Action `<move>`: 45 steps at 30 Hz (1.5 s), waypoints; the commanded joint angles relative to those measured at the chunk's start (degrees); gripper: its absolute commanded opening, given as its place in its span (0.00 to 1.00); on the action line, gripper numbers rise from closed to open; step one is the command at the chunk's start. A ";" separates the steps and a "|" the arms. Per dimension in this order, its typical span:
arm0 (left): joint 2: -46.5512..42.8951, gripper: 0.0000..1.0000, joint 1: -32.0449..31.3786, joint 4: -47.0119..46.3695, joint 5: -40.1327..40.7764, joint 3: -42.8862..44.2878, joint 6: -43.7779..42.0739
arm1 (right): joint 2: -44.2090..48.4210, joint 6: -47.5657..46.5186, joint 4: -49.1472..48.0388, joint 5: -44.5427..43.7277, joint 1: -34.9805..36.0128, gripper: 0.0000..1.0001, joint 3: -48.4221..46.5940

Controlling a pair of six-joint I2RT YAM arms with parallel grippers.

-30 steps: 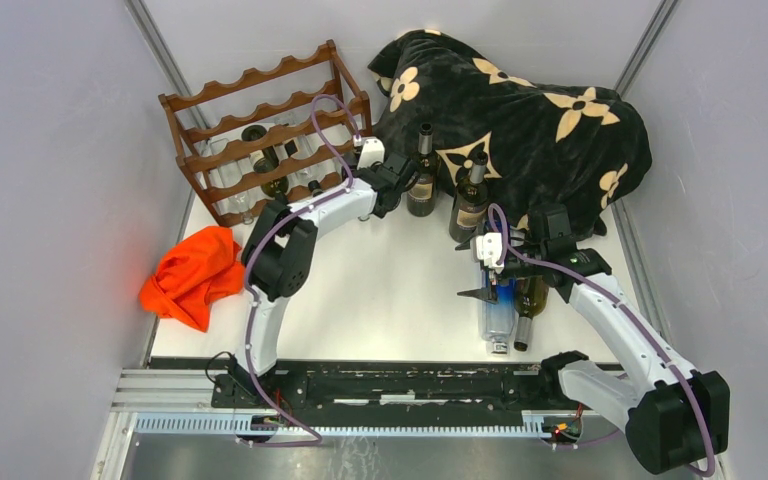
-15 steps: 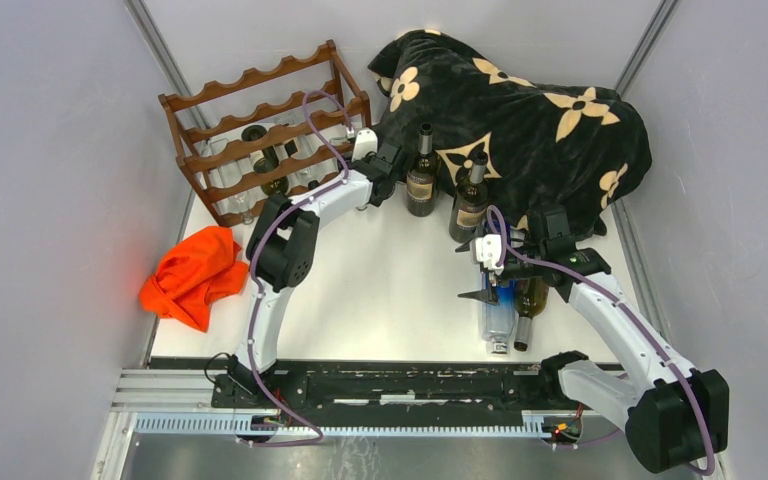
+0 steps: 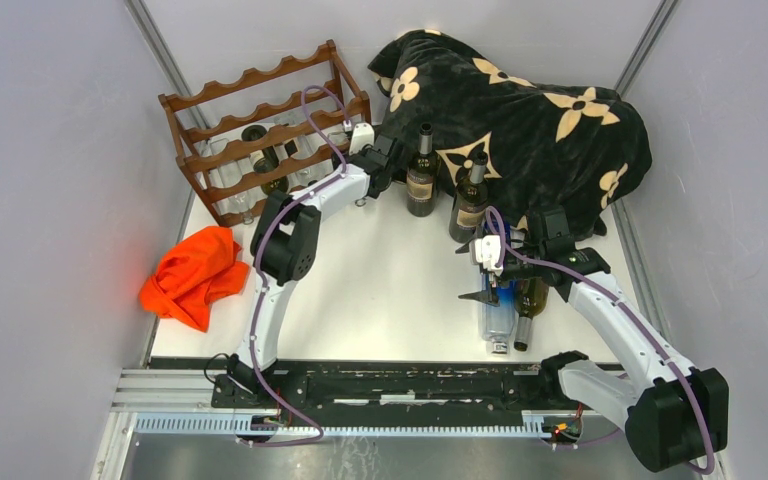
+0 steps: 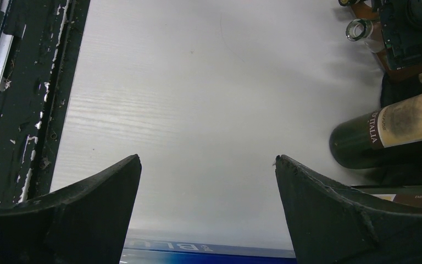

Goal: Put the wine bottle on the wine rack
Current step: Place the wine bottle in the wine rack.

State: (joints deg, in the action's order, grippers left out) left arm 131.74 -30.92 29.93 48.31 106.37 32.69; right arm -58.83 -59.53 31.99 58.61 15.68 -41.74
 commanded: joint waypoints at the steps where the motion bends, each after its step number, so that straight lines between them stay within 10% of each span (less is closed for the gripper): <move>1: -1.15 0.85 0.15 -1.56 -0.11 2.21 -2.18 | 0.04 -0.97 -0.01 0.10 -0.15 0.98 -0.63; 21: -9.20 0.88 -3.98 -2.64 -3.32 -6.74 -3.18 | 1.00 -1.28 0.08 0.10 -0.13 0.98 -0.54; 45: -7.42 0.61 -4.82 -0.63 -1.03 -6.82 -0.09 | 1.61 -1.59 0.37 0.07 -0.17 0.98 -0.43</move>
State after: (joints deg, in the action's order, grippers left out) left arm 125.49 -35.75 29.95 44.95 98.28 30.35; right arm -58.15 -60.34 32.23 58.15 15.68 -41.74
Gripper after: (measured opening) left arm 0.621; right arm 0.982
